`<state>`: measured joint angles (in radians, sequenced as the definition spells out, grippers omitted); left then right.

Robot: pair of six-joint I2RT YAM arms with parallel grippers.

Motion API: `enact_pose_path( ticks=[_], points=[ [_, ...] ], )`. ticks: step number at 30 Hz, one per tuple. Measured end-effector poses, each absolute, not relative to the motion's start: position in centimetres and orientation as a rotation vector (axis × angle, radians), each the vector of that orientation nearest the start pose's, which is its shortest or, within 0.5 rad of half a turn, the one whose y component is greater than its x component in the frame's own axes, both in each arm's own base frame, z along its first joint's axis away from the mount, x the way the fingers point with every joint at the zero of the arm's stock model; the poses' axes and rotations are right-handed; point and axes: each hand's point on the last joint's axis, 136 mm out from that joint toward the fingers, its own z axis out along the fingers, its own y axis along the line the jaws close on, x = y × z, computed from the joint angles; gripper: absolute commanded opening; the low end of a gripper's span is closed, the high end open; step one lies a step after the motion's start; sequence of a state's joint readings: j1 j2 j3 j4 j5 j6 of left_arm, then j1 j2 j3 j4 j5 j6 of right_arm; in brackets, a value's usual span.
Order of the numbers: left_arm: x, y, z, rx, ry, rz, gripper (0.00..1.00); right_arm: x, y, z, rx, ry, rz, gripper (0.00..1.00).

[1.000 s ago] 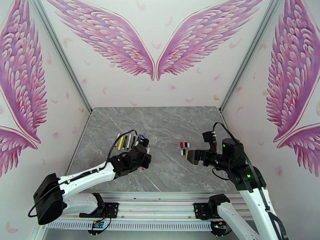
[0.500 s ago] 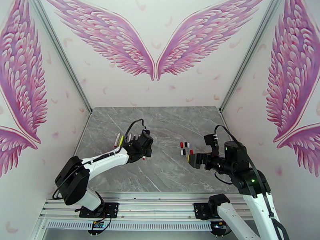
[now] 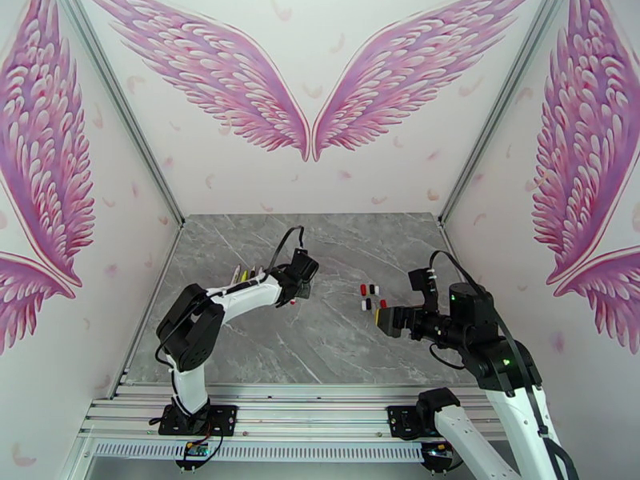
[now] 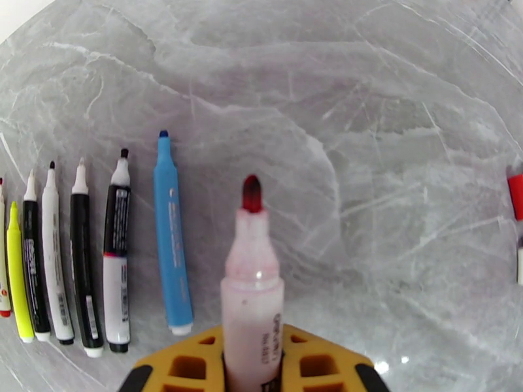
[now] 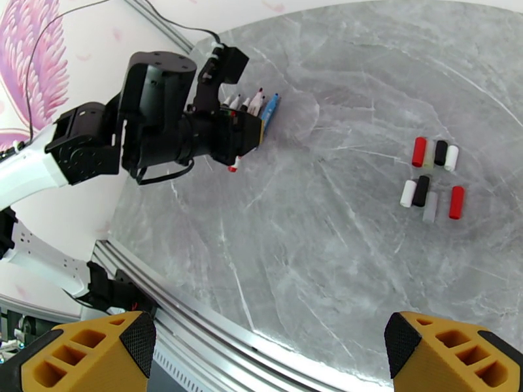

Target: Open the pen caps

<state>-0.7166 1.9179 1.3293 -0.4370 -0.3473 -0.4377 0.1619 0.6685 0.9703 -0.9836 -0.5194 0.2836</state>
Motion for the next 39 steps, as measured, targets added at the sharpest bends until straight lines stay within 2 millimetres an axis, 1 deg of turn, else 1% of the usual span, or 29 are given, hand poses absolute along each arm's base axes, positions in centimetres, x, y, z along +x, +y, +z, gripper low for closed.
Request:
enact_pose_path(
  ticks=[2,4,7,13,16,21,25,29,39],
  points=[
    [40.0,-26.4,7.1,0.22,2.491,0.009,0.08,18.6,11.7,26.6,-0.147,2.272,0.822,0.99],
    [40.8,-26.3,6.4,0.215,2.493,0.034,0.11,18.7,11.7,26.5,-0.145,2.277,0.823,0.99],
    [42.0,-26.0,5.4,0.208,2.497,0.076,0.11,18.8,11.7,26.3,-0.142,2.285,0.823,0.99],
    [43.4,-25.5,3.2,0.208,2.527,0.147,0.11,18.9,11.7,26.3,-0.142,2.287,0.823,0.99],
    [43.5,-25.3,2.5,0.211,2.544,0.167,0.14,18.9,11.7,26.3,-0.141,2.288,0.823,0.99],
    [43.5,-25.1,2.2,0.214,2.557,0.189,0.18,18.9,11.7,26.2,-0.141,2.288,0.823,0.99],
    [43.4,-24.9,2.1,0.212,2.558,0.203,0.27,18.9,11.7,25.8,-0.138,2.298,0.823,0.99],
    [43.4,-24.7,2.0,0.214,2.56,0.219,0.31,18.9,11.7,25.8,-0.139,2.297,0.823,0.99],
    [43.3,-24.5,2.1,0.211,2.56,0.231,0.32,18.8,11.7,25.5,-0.137,2.3,0.823,0.99]
  ],
)
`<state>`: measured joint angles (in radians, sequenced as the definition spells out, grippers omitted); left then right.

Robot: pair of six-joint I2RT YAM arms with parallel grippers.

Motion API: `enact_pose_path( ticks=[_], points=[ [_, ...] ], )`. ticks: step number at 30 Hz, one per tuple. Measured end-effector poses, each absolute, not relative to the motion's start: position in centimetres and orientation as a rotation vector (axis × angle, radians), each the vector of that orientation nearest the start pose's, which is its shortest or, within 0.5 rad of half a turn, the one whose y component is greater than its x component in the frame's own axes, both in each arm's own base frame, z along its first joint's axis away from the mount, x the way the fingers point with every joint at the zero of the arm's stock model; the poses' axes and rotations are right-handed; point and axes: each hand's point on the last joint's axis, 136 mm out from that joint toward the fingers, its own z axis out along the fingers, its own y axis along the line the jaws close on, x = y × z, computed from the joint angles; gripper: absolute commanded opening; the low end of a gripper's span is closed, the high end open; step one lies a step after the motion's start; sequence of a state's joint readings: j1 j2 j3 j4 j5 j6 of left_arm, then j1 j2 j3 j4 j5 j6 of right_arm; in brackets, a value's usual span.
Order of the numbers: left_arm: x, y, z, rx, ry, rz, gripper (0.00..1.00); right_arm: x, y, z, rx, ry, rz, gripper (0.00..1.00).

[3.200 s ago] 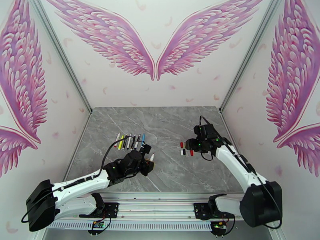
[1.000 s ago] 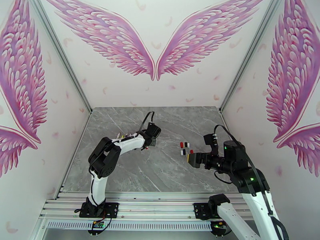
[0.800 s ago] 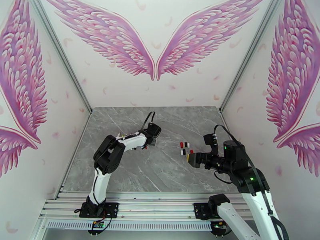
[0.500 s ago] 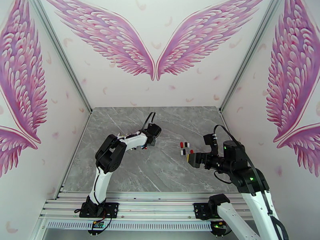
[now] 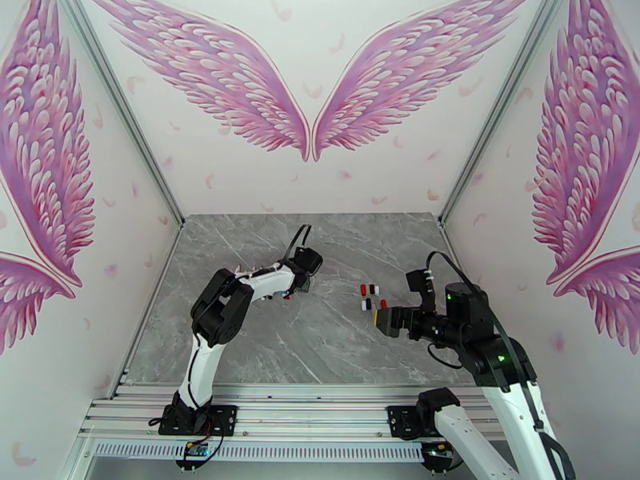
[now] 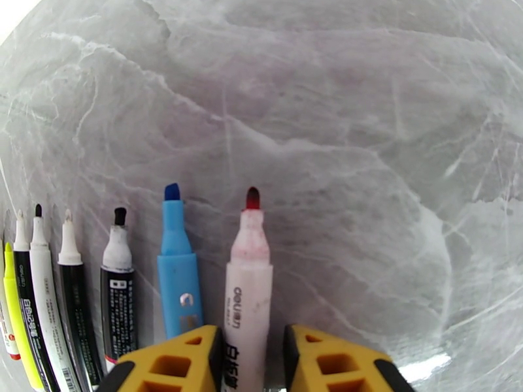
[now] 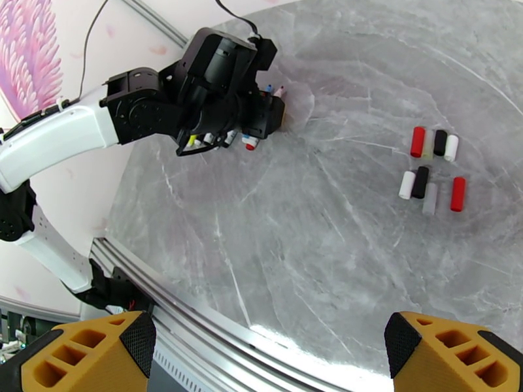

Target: Open the pen caps

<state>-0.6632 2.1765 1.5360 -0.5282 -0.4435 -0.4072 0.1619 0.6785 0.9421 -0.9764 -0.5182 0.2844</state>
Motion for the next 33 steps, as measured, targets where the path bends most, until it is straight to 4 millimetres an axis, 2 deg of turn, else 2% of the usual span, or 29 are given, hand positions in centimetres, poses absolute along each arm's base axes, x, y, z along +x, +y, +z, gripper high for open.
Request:
enact_pose_path(
  ticks=[4,6,10,12,14,16,20,24,33],
  points=[
    [43.1,-24.5,3.6,0.197,2.552,0.216,0.34,18.8,11.6,25.4,-0.13,2.297,0.816,0.99],
    [42.9,-24.5,5.6,0.176,2.524,0.182,0.37,18.8,11.5,25.2,-0.129,2.295,0.812,0.99],
    [41.7,-24.1,11.4,0.125,2.439,0.077,0.49,18.9,11.4,25.2,-0.128,2.283,0.803,0.99],
    [41.0,-23.6,14.3,0.094,2.385,0.022,0.6,18.9,11.4,25.2,-0.125,2.28,0.801,0.99],
    [40.0,-22.8,16.6,0.06,2.341,-0.023,0.78,19.1,11.4,25.2,-0.125,2.275,0.8,0.99],
    [38.7,-21.8,17.9,0.039,2.313,-0.049,0.98,19.2,11.4,25.1,-0.123,2.274,0.795,0.99],
    [35.9,-19.0,19.0,0.002,2.286,-0.076,0.99,19.4,11.2,25.0,-0.115,2.273,0.778,0.99],
    [34.0,-15.5,20.1,-0.064,2.243,-0.09,0.99,19.6,10.8,24.9,-0.095,2.273,0.752,0.99],
    [30.3,-5.8,21.2,-0.287,2.1,-0.073,0.99,20.7,9.2,24.2,0.035,2.274,0.663,0.99]
  ],
)
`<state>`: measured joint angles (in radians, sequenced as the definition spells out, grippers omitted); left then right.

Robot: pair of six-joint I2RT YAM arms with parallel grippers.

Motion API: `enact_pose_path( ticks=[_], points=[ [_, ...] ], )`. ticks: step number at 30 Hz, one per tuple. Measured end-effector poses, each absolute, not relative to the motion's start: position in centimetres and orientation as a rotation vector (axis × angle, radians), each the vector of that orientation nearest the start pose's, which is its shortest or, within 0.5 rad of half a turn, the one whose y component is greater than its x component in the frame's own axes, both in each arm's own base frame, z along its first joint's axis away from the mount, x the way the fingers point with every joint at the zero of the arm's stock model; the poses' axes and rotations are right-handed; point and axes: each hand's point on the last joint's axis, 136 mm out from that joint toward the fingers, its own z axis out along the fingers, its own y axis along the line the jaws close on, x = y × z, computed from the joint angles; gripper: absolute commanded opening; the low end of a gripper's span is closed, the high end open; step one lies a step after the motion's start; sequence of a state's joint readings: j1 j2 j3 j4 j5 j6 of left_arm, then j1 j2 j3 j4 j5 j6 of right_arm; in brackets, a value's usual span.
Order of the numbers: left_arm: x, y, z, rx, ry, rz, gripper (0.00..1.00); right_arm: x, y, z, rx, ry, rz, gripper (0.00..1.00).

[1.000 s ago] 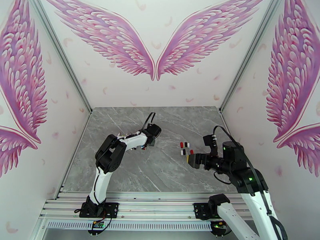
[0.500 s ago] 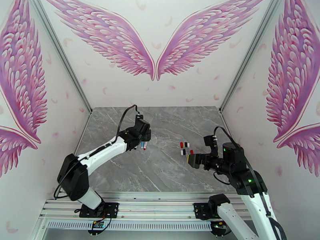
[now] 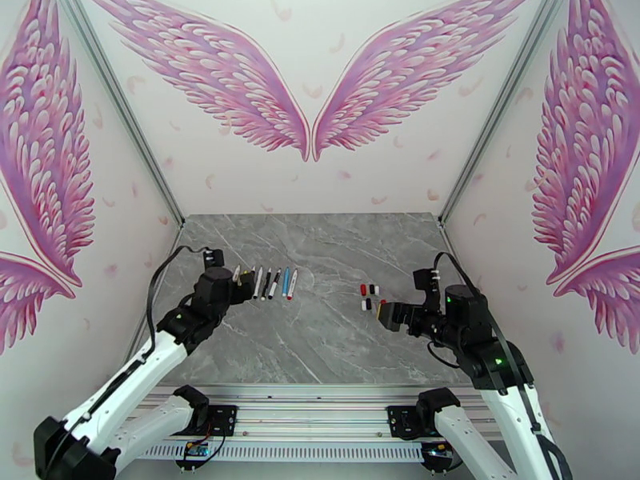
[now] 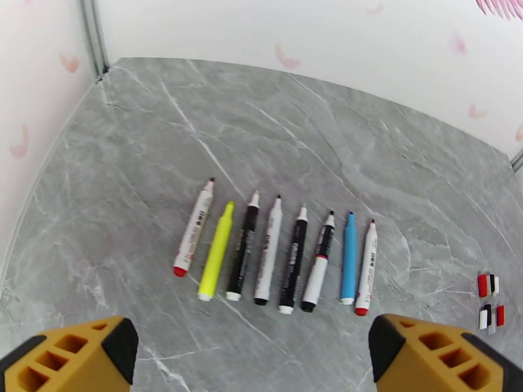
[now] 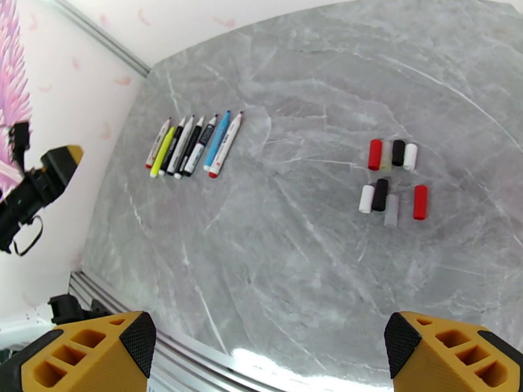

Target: Open the pen caps

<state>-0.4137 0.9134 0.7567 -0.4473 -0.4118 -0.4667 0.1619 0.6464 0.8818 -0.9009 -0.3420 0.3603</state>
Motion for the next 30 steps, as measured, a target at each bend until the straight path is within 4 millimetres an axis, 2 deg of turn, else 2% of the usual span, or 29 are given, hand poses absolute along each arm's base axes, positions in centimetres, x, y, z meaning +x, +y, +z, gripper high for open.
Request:
enact_pose_path(
  ticks=[5,12,19,25,30],
  points=[
    [29.1,-0.3,20.0,-0.439,2.035,-0.006,0.99,21.5,7.7,23.0,0.164,2.275,0.585,0.99],
    [29.1,3.7,16.7,-0.514,2.024,0.077,0.99,22.3,7.3,22.3,0.219,2.257,0.575,0.99],
    [30.1,4.4,14.6,-0.431,1.952,0.063,0.99,22.9,6.9,21.7,0.257,2.241,0.556,0.99],
    [32.2,4.0,15.6,-0.311,1.854,0.063,0.99,24.0,6.6,20.9,0.3,2.233,0.539,0.99],
    [33.9,3.4,14.6,-0.233,1.831,0.064,0.99,25.0,6.5,19.5,0.339,2.25,0.523,0.99]
  ],
)
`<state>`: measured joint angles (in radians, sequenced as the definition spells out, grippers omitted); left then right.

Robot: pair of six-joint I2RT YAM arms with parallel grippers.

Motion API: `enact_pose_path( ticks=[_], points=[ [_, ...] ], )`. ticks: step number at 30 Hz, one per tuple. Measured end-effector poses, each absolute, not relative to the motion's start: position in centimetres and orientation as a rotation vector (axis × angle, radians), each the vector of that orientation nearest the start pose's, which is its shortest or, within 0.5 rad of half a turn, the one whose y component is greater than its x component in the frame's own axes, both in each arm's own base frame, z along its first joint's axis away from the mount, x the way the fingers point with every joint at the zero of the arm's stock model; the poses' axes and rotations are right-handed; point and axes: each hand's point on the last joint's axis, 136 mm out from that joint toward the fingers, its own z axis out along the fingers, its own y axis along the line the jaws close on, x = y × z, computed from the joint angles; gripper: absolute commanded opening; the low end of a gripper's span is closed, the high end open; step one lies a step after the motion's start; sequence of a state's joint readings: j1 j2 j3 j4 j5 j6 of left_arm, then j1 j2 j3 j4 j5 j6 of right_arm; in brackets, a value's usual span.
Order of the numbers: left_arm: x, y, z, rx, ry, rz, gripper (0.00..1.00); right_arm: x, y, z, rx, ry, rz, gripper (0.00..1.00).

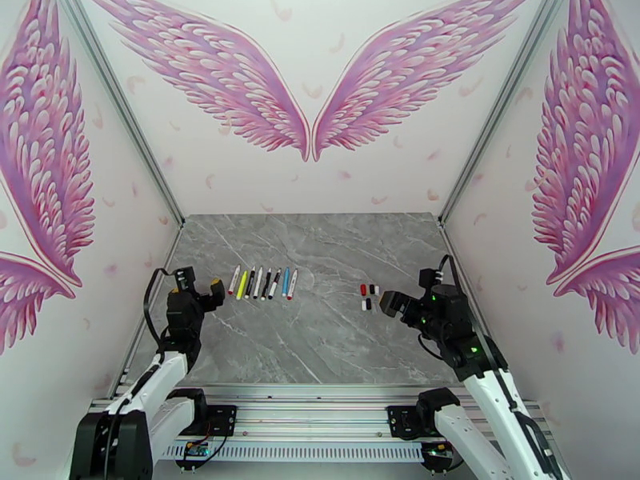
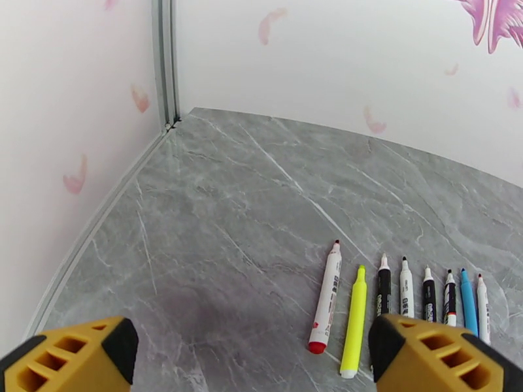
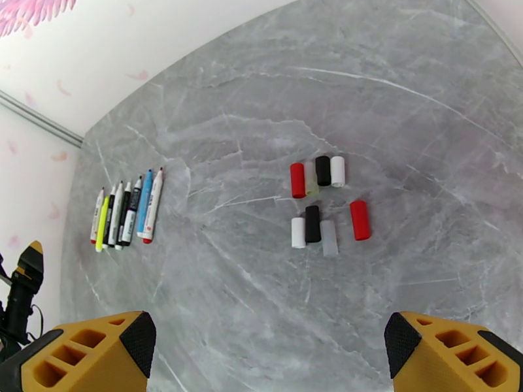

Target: Open the pen caps

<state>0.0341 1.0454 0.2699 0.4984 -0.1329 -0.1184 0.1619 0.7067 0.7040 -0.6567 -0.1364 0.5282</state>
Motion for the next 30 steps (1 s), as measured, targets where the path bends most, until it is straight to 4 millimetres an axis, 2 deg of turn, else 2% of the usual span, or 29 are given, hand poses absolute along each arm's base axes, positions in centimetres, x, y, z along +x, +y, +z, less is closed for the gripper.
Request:
enact_pose_path(
  ticks=[4,15,30],
  points=[
    [34.7,3.2,13.6,-0.197,1.826,0.063,0.99,25.6,6.5,18.8,0.346,2.257,0.521,0.99],
    [36.7,2.6,13.6,-0.119,1.749,0.041,0.99,26.3,5.9,17.1,0.393,2.251,0.481,0.99],
    [37.7,2.0,11.7,-0.073,1.752,0.003,0.99,27.1,5.3,16.8,0.381,2.226,0.431,0.99]
  ],
)
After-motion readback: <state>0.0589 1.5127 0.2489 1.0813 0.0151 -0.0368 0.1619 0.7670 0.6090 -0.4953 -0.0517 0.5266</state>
